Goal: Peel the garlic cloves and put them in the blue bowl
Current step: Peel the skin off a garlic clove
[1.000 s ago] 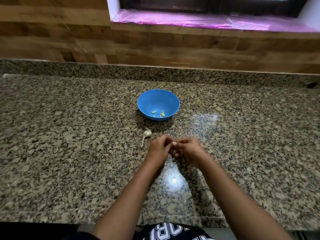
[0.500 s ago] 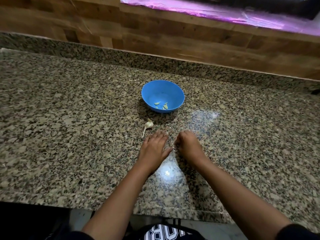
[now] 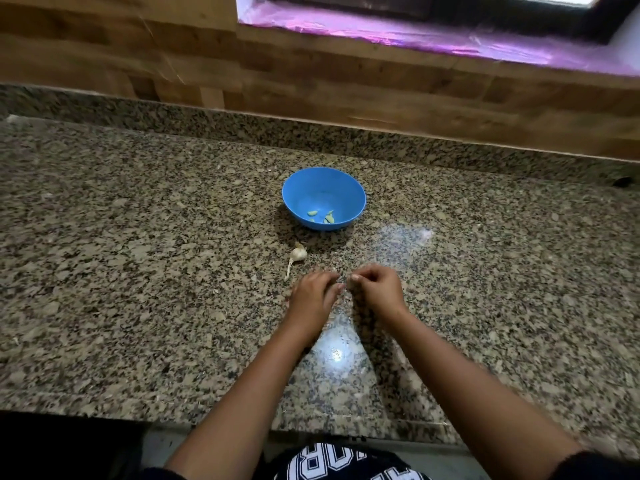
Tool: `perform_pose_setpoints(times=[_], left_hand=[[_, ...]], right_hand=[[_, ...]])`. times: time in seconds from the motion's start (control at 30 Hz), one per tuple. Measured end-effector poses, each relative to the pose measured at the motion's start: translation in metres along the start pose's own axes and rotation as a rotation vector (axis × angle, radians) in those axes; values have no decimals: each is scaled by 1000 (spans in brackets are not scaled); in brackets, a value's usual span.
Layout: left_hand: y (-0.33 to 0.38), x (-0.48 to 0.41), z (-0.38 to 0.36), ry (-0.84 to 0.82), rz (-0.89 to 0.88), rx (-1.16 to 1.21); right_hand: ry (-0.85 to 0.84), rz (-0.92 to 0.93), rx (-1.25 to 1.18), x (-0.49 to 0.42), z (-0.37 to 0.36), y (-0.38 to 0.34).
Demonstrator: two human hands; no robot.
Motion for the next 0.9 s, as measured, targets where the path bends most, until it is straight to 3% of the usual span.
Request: perform_pose_setpoints(times=[0.1,0.27,0.37,0.53,0.57,0.7,0.73,0.8,0.9], left_hand=[[12,-4,6,-66,75,221],[27,-7,8,-109,37,279],[39,-8,11,-118,-59,225],[43,-16,10,-150,-120,237],[44,-17,11,-150,-129,254],[51,-20,15,-171,-142,331],[51,-21,14,-185,-122,345],[47,-24,12,-218,-25,409],[41,-24,6,-349,169,547]], right_hand=[[3,-105,-318,9,-5,2],[-28,-72,-451,13,-3,-17],[-131,-24,-273,16,2,-29],[-237,221,357,12,3,-53],[-245,217,326,12,3,-55],[-221,-38,-317,17,-4,-47],[-213,-74,-381,17,-5,-44],[-205,23,-214,16,-3,-45],[-217,388,422,15,1,-60]])
Point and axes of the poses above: each hand's wrist, its own x-axis away from the middle knuckle, its own z-axis out of the back of the hand, y = z × x, the point moved 8 cm from there along -x, towards the middle knuckle, and after that the axes turned 10 degrees about z, right-handed, at the moved point
